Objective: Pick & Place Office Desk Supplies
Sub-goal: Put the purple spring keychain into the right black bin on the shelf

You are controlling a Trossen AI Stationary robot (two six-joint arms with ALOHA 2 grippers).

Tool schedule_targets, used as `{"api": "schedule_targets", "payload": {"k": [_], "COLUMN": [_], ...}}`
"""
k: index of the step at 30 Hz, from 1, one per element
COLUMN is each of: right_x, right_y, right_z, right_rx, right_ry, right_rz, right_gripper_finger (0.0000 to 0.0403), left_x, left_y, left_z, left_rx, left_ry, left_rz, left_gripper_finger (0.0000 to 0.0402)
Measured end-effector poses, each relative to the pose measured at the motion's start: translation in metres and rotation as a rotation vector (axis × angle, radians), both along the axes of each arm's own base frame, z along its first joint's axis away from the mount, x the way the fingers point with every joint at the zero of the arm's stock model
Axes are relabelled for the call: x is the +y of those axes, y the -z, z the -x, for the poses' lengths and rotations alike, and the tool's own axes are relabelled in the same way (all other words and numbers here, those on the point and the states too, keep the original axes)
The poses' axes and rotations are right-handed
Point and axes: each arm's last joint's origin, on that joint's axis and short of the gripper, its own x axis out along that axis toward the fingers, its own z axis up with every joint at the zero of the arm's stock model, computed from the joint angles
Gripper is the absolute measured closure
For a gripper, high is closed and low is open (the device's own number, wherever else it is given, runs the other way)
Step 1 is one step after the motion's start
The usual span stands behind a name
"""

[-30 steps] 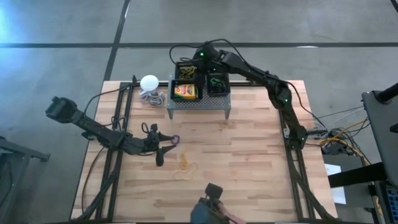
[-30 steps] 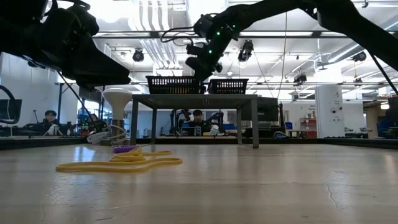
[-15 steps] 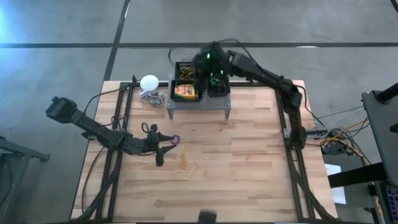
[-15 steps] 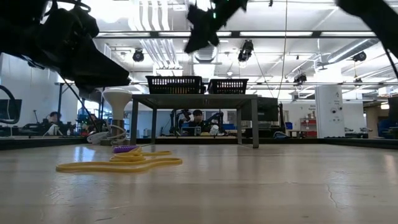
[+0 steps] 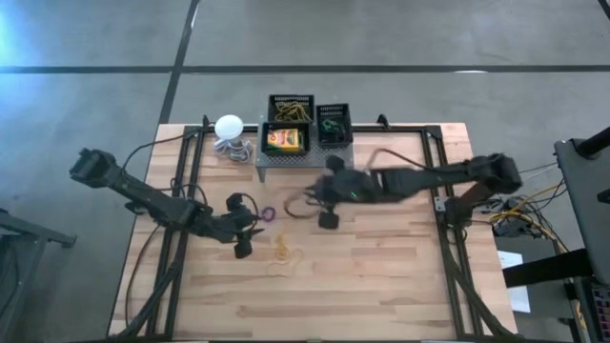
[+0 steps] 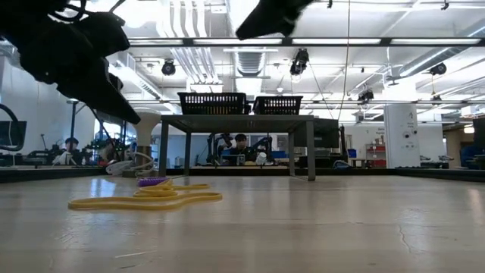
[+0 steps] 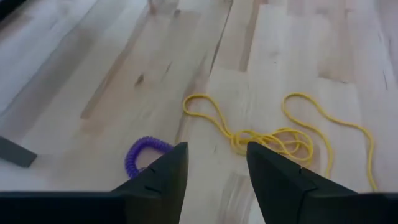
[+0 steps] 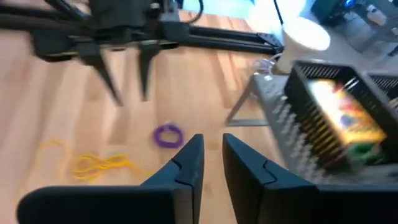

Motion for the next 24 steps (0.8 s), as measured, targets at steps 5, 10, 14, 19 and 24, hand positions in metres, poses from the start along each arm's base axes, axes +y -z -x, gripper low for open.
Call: {"api": "schedule_targets", "payload": {"k": [5, 10, 14, 19, 24], "right_x": [0.023, 0.03, 0.032, 0.03, 0.031], "right_y": [0.05, 0.09, 0.12, 0.141, 0.152], "right_z": [0.026, 0.04, 0.048, 0.056, 0.052], "right_rx": [-0.05, -0.159, -0.218, -0.283, -0.29], "right_ry": [0.002, 0.009, 0.01, 0.027, 0.038], "right_rz": [-0.09, -0.17, -0.211, -0.268, -0.294], "right_gripper_finger": [0.0356, 0.0354, 0.0356, 0.0355, 0.0356], "left_x": [0.013, 0.036, 0.044, 0.045, 0.046], "left_y": [-0.002, 0.004, 0.015, 0.033, 0.049], "left_z": [-0.005, -0.015, -0.024, -0.031, -0.036], "left_rx": [0.045, 0.105, 0.15, 0.23, 0.277], "left_ry": [-0.005, 0.047, 0.121, 0.161, 0.112], "left_rz": [0.024, 0.082, 0.021, -0.024, -0.031], "left_gripper_finger": [0.0233, 0.0214, 0.0195, 0.0189, 0.0204]}}
